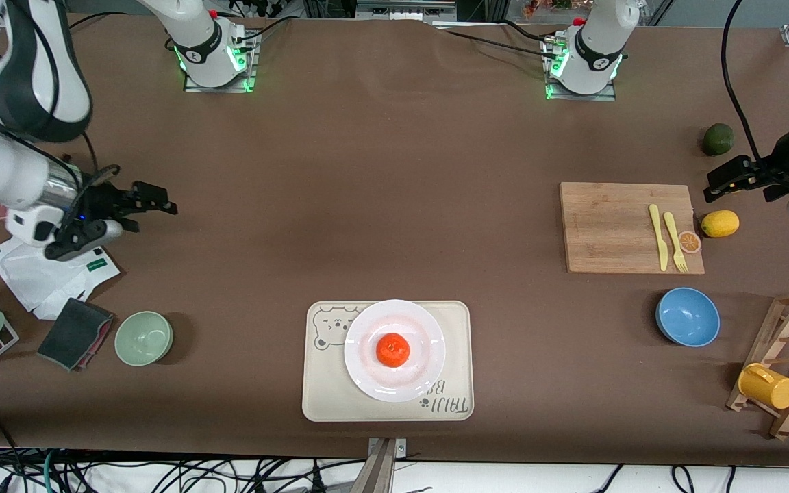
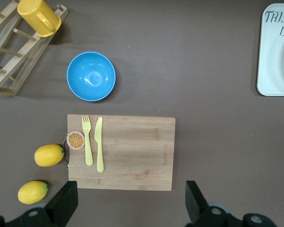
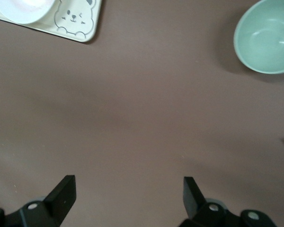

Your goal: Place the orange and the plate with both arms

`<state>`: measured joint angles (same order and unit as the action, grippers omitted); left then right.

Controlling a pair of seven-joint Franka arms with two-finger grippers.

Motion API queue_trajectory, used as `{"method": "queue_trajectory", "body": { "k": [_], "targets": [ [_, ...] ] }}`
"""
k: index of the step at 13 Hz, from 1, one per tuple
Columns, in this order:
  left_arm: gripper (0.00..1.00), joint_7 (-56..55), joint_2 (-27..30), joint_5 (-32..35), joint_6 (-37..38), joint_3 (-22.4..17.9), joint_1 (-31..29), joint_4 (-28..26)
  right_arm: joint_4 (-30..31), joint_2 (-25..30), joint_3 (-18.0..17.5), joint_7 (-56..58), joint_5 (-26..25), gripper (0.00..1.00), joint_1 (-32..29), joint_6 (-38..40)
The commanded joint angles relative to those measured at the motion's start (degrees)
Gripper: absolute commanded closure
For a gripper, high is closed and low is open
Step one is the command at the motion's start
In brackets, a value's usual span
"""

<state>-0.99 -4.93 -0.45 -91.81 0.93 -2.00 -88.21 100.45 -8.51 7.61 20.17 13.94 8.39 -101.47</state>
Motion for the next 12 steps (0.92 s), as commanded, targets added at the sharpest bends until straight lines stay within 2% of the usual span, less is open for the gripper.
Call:
{"method": "queue_trajectory", "body": {
  "k": [1, 5, 12],
  "targets": [
    [0.0, 0.29, -0.52, 1.06, 0.76, 0.21, -0.19, 1.38, -6.66, 0.67, -1.19, -4.17, -6.71, 0.0, -0.04, 6.54],
    [0.0, 0.29, -0.52, 1.06, 0.76, 0.21, -0.19, 1.38, -7.98, 5.08, -4.08, -8.29, -14.19, 0.0, -0.13, 9.61],
    [0.0, 0.29, -0.52, 1.06, 0.76, 0.21, -0.19, 1.38, -9.31, 4.99, -4.45, -9.27, -13.41, 0.0, -0.13, 11.03]
  ]
}}
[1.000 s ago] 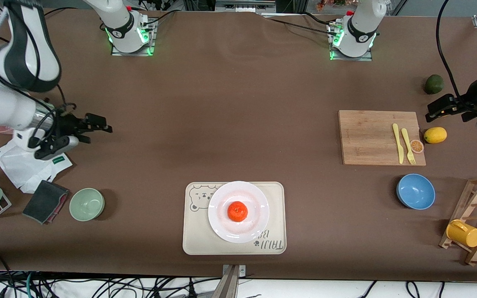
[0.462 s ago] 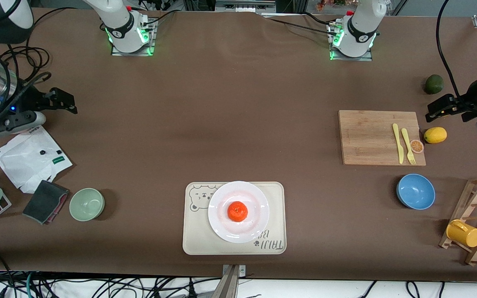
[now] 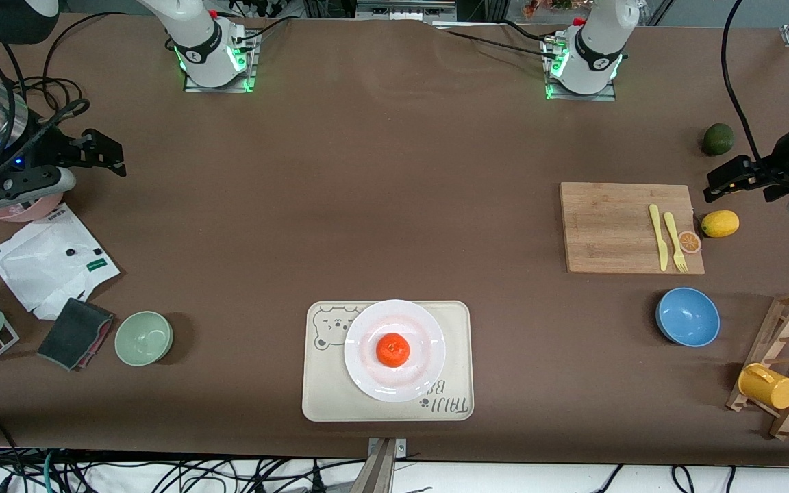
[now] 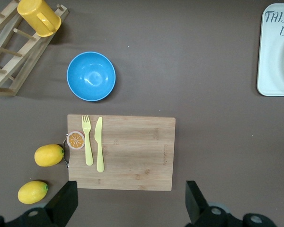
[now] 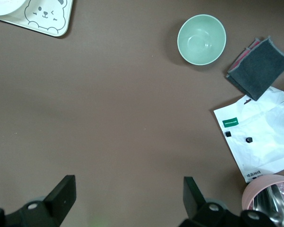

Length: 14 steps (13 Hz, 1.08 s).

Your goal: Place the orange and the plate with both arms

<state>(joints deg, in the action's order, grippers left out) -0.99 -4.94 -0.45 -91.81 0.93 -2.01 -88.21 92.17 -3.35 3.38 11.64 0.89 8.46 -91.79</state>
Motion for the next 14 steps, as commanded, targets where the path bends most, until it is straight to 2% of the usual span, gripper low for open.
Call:
{"method": "queue_trajectory", "body": {
  "k": [1, 14],
  "targets": [
    [0.0, 0.28, -0.51, 1.06, 0.76, 0.21, -0.19, 1.38, -1.46, -0.26, -0.22, -0.66, -0.45, 0.0, -0.29, 1.61],
    [0.0, 0.28, -0.51, 1.06, 0.76, 0.21, -0.19, 1.38, -1.99, -0.34, 0.74, -0.74, -0.62, 0.0, -0.12, 1.52]
  ]
}}
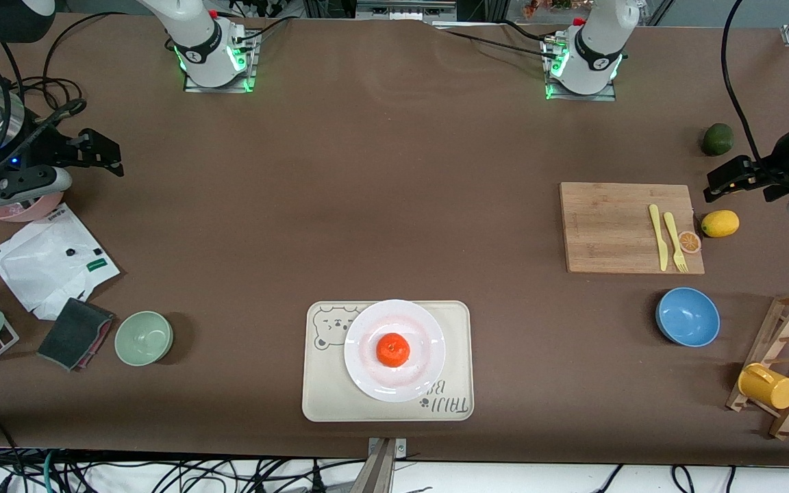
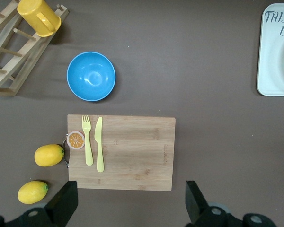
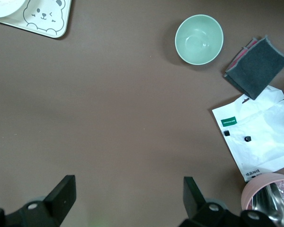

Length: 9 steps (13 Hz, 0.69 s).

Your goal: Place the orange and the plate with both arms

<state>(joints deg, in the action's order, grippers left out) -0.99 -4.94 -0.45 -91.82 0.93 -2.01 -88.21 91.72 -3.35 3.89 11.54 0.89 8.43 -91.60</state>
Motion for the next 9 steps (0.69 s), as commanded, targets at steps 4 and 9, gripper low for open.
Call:
{"method": "queue_trajectory", "body": {
  "k": [4, 9],
  "targets": [
    [0.0, 0.28, -0.51, 1.06, 0.76, 0.21, -0.27, 1.38, -1.55, -0.42, 0.15, -0.82, -0.53, 0.0, -0.08, 1.17],
    [0.0, 0.28, -0.51, 1.06, 0.85, 0.21, -0.71, 1.29, -1.55, -0.34, 0.15, -0.82, -0.53, 0.0, 0.09, 0.99]
  ]
}}
